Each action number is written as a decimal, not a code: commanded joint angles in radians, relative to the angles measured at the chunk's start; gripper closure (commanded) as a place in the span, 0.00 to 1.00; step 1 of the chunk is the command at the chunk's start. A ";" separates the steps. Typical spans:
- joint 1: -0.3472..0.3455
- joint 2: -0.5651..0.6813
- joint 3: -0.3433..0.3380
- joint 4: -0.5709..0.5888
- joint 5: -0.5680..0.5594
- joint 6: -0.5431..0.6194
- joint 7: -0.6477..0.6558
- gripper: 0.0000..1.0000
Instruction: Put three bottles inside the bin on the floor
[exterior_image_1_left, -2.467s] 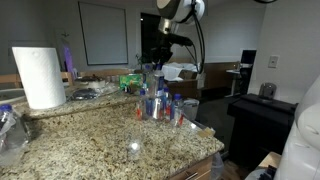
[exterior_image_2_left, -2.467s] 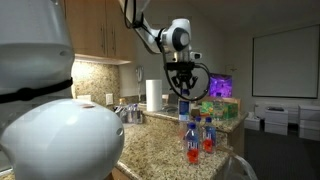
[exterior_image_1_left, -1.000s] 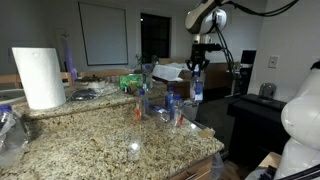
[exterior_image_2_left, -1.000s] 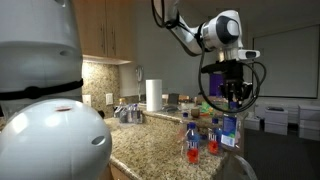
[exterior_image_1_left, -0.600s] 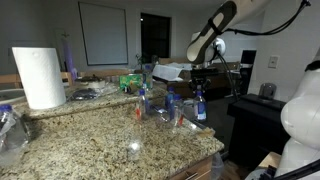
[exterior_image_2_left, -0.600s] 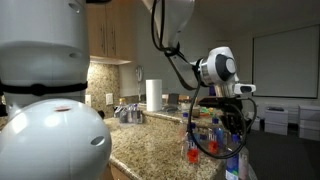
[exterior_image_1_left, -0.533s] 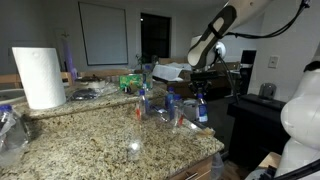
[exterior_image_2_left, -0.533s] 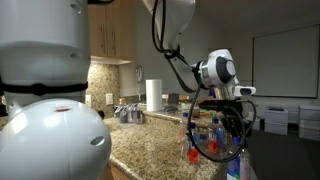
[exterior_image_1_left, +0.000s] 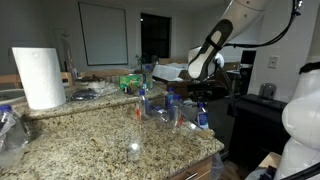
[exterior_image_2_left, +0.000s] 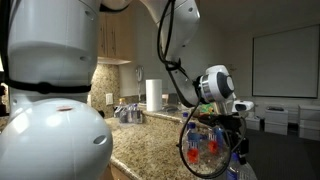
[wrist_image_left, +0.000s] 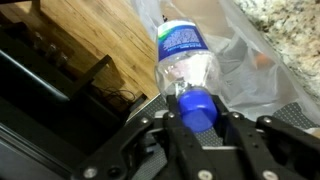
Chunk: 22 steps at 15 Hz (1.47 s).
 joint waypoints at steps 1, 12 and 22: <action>0.039 0.021 0.005 -0.015 0.004 0.064 0.083 0.90; 0.094 0.046 -0.009 0.004 -0.036 0.071 0.156 0.90; 0.090 0.050 -0.049 -0.007 -0.044 0.068 0.192 0.39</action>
